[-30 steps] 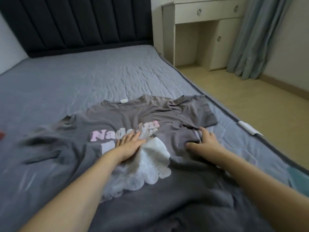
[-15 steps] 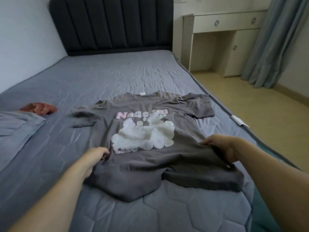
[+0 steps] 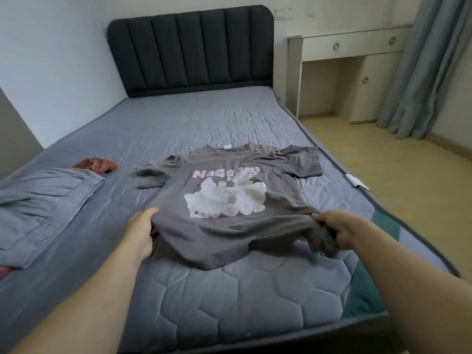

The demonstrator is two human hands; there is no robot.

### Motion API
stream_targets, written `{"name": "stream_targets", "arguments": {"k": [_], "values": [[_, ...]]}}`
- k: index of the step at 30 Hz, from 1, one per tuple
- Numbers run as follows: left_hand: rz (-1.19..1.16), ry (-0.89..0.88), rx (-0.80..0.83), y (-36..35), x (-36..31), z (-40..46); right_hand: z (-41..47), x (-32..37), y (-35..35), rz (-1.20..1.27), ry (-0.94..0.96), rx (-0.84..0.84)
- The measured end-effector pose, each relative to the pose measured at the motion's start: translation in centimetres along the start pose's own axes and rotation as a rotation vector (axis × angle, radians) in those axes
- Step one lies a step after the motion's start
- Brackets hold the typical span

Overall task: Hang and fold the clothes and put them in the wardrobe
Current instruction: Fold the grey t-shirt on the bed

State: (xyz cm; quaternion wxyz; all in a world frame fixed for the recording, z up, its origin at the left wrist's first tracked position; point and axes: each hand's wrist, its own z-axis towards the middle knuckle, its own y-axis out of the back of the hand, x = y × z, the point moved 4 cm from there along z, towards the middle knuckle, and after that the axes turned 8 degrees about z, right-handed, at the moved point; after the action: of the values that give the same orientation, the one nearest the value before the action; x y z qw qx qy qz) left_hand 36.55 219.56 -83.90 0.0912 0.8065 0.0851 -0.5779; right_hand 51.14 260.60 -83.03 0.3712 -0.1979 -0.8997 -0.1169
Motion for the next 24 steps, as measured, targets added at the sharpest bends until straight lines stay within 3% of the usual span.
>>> {"name": "stream_targets", "arguments": {"k": [2,5,7,10,12,15,18,20,24], "values": [[-0.131,-0.13,-0.036,0.7,-3.2,-0.9,-1.2,1.9,0.3,0.123,0.006,0.007],[-0.237,-0.191,-0.064,2.1,-5.8,-1.2,-3.4,4.1,1.9,0.056,0.033,-0.025],[-0.092,-0.188,-0.093,2.7,-5.9,-0.7,-4.2,4.6,3.1,-0.106,0.07,-0.028],[0.83,-0.208,-0.247,4.5,-5.0,-1.2,-4.6,3.2,4.1,-0.563,0.156,-0.097],[1.441,-0.118,-0.182,5.5,-3.5,-2.3,-4.2,1.2,3.8,-1.013,0.211,-0.172],[1.881,0.112,-0.057,6.7,-0.7,-3.9,-3.5,-2.3,3.1,-1.382,0.105,-0.242],[1.9,0.13,-0.112,4.6,-0.8,-5.1,-2.4,-2.5,1.2,-1.387,0.22,-0.331],[1.767,-0.031,-0.067,1.3,-1.1,-4.3,-1.4,-1.0,-1.7,-1.367,0.399,-0.442],[1.527,-0.247,0.179,-5.3,1.1,-0.3,2.4,1.9,-10.5,-1.364,0.707,-0.234]]}}
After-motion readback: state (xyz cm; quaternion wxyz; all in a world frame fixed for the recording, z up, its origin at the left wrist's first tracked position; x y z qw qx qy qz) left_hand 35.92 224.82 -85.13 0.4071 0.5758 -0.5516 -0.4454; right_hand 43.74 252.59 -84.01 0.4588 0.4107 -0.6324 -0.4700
